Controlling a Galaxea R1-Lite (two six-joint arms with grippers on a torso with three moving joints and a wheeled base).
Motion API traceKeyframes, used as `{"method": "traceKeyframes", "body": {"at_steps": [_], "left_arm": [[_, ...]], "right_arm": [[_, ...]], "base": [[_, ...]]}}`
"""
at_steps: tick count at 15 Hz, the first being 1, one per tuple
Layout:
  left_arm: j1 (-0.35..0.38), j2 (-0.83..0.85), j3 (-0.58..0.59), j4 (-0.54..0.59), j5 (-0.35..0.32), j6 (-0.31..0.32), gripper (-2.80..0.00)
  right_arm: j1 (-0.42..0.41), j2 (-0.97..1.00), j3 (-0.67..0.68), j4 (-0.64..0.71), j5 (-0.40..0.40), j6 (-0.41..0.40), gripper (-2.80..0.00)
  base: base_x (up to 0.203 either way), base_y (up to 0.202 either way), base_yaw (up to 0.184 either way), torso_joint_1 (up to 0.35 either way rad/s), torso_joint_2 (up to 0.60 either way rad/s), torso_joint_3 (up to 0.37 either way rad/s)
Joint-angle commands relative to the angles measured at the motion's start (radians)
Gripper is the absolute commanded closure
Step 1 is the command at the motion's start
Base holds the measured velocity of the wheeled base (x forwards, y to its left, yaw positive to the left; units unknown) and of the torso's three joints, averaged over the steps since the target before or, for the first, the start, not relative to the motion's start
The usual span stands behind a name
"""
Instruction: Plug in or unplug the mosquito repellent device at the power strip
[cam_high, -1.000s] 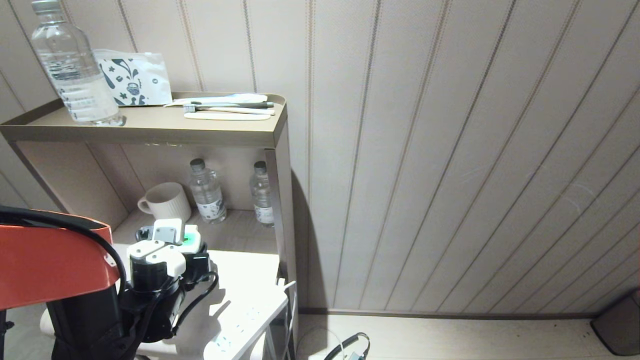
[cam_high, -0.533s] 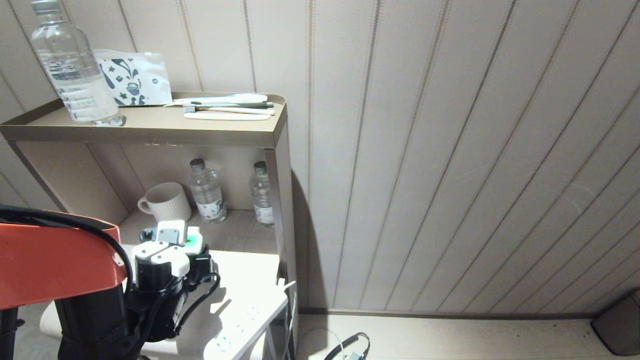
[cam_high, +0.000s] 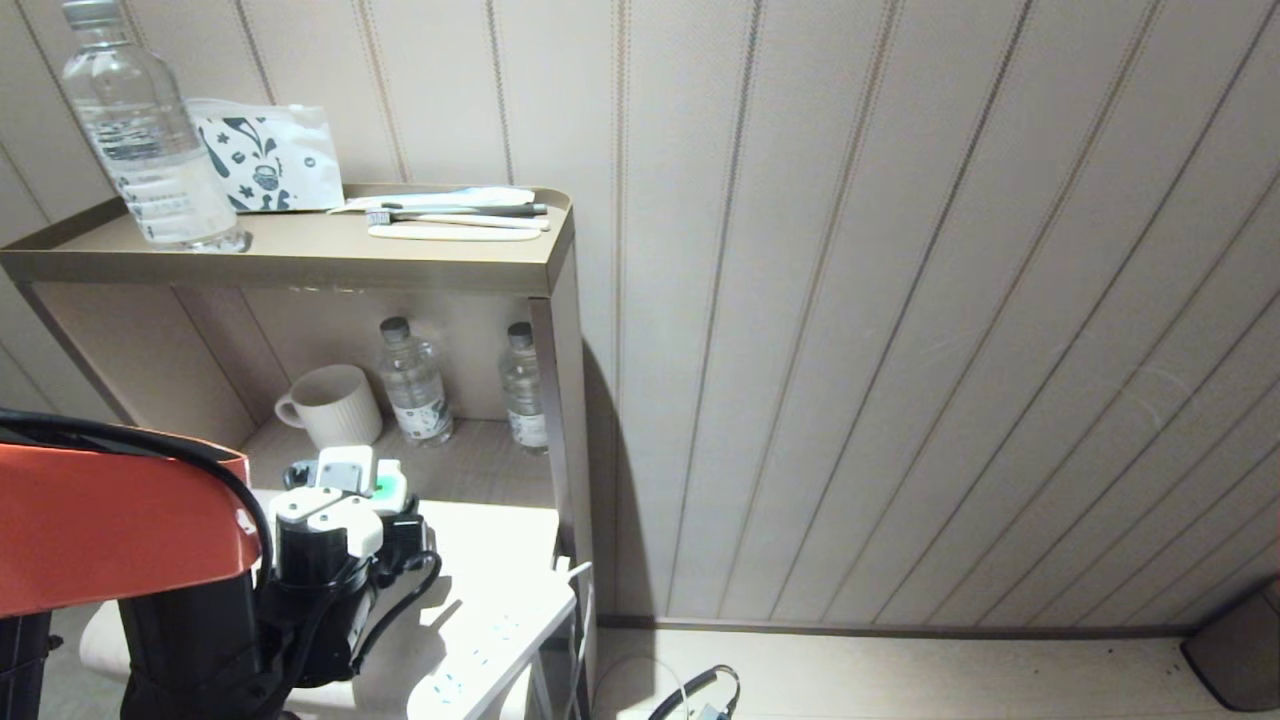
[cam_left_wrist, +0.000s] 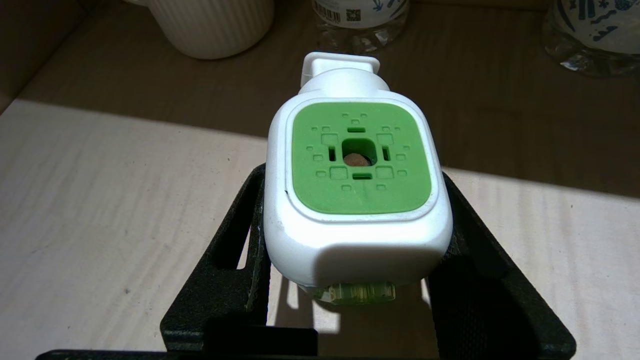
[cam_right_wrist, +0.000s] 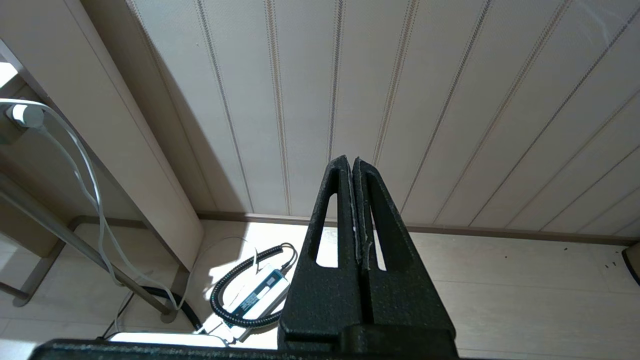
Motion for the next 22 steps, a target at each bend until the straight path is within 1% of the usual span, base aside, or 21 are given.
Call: {"method": "traceKeyframes", "body": {"at_steps": [1,2,9,12,13,18,19,20,22], "left_arm": [[-0.001,-0.004,0.002,-0.038,0.003,-0.001,0.00],[0.001,-0.005,0.002,-0.038,0.003,0.000,-2.80],[-0.001,-0.009,0.003,-0.038,0.003,-0.001,-2.80],[-0.001,-0.067,0.007,-0.032,0.004,0.000,-2.80],[-0.002,-0.110,0.010,-0.011,0.004,0.000,-2.80],[-0.008,-0.352,0.022,0.202,-0.026,-0.010,-2.80],[-0.013,-0.410,0.029,0.250,-0.028,-0.012,0.00],[-0.018,-0.470,0.034,0.301,-0.029,-0.012,0.00],[-0.023,-0.620,0.041,0.452,-0.034,-0.012,0.00]], "right_arm": [[0.000,0.002,0.000,0.001,0.000,0.000,0.00],[0.000,0.002,0.000,0.001,0.000,0.000,0.00],[0.000,0.002,0.000,0.001,0.000,0.000,0.00],[0.000,0.002,0.000,0.001,0.000,0.000,0.00],[0.000,0.002,0.000,0.001,0.000,0.000,0.00],[0.000,0.002,-0.001,0.001,0.000,0.000,0.00],[0.000,0.002,0.000,0.001,0.000,0.000,0.00],[0.000,0.002,0.000,0.001,0.000,0.000,0.00],[0.000,0.002,0.000,0.001,0.000,0.000,0.00]], "base": [[0.000,0.000,0.000,0.000,0.00,0.000],[0.000,0.000,0.000,0.000,0.00,0.000],[0.000,0.000,0.000,0.000,0.00,0.000],[0.000,0.000,0.000,0.000,0.00,0.000],[0.000,0.000,0.000,0.000,0.00,0.000],[0.000,0.000,0.000,0.000,0.00,0.000],[0.000,0.000,0.000,0.000,0.00,0.000],[0.000,0.000,0.000,0.000,0.00,0.000],[0.000,0.000,0.000,0.000,0.00,0.000]]}}
